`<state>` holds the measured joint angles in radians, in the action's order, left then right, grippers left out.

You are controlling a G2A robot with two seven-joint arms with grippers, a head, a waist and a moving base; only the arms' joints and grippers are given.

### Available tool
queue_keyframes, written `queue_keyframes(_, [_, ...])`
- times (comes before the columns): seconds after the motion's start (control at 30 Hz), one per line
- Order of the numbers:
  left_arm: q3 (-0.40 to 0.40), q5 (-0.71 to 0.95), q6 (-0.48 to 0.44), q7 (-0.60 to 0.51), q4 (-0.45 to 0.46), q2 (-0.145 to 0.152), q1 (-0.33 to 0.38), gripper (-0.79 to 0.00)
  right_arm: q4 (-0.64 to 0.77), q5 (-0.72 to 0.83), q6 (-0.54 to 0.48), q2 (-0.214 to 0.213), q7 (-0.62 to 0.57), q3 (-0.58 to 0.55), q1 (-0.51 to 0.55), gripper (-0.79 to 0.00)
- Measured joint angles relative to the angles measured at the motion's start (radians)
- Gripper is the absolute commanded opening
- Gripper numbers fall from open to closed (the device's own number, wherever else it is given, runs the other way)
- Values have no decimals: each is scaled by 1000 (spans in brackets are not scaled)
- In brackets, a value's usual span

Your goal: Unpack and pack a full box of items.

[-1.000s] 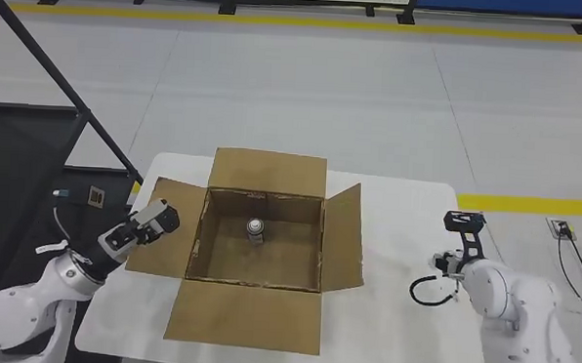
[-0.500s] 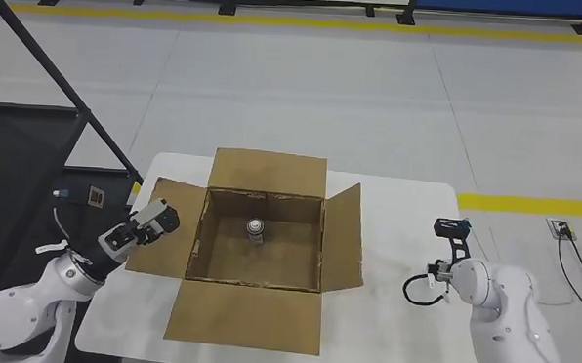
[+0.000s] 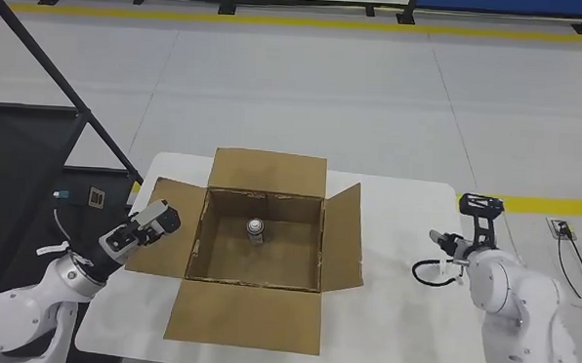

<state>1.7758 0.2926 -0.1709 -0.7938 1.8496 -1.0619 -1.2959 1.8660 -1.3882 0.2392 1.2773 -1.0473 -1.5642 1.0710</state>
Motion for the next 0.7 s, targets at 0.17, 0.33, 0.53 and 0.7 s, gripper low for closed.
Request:
queue_keyframes(0.17, [25,20,-15,28,5,2,-23,0,249,94,-64,14,168,140,50,0])
queue_keyframes(0.33, [77,61,-47,58,5,2,-75,0,239,134,-152,34,203,356,-36,0])
queue_keyframes(0.53, [140,120,-104,79,12,0,-165,0,-41,245,-200,87,137,629,-251,0])
queue_keyframes(0.7, [174,162,-136,99,12,-4,-223,0,-352,354,-159,155,161,790,-427,0])
